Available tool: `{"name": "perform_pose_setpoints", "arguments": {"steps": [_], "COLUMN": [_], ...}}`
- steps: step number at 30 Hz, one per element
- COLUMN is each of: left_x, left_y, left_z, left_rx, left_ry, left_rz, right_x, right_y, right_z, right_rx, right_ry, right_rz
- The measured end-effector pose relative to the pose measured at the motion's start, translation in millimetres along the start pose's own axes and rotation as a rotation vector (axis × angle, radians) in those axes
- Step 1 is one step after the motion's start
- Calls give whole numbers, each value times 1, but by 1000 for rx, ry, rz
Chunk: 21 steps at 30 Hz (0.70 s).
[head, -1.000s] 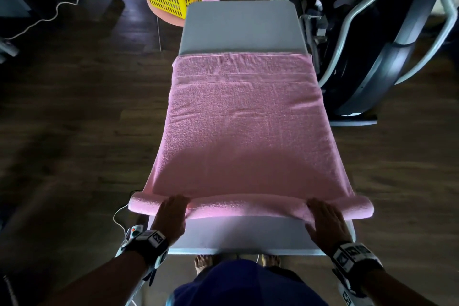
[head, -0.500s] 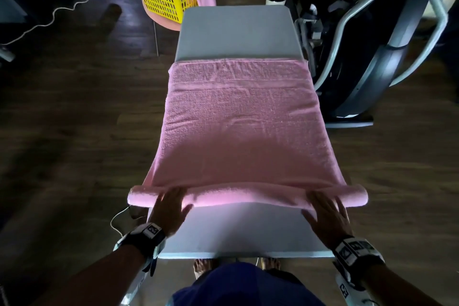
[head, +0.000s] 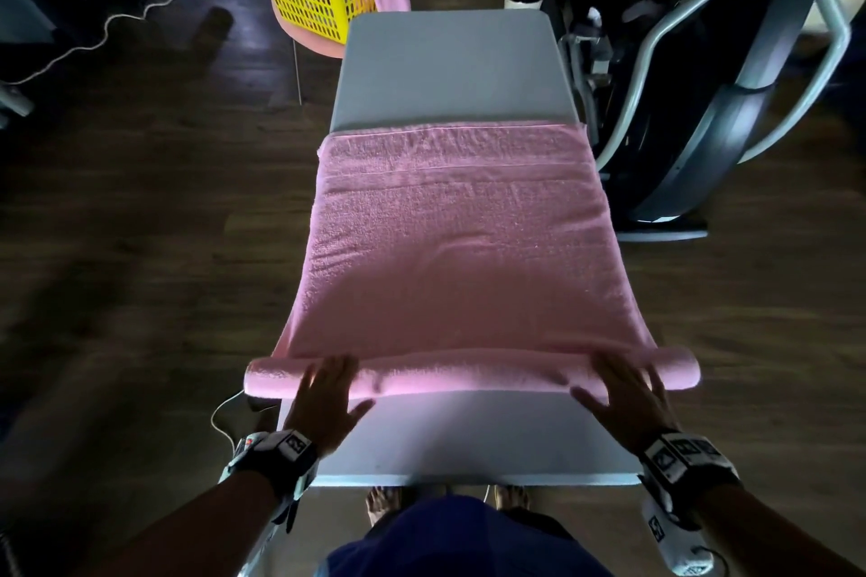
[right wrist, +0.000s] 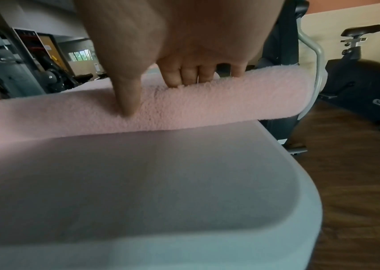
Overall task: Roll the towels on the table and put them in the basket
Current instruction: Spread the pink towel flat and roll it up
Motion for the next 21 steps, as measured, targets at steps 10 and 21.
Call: {"name": "perform_pose_setpoints", "arguments": {"steps": [10, 21], "left_x": [-16, -12], "left_y": [-8, -9], "left_z": [2, 0], "left_rx": [39, 69], "left_ry": [-128, -119], "left_rz": [3, -7], "right_x": [3, 5], "right_y": [-3, -21], "right_z": [1, -4], "right_rx": [22, -14], "right_ry": [92, -49], "right_rz": [-117, 21]}}
Point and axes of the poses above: each hand's wrist, its own z-axis towards the middle knuckle, its own x-axis out of the palm, y = z × x, the point moved 9 cm from there along z, towards the middle knuckle, and after that the axes turned 3 degrees about y, right-handed, at the moved point
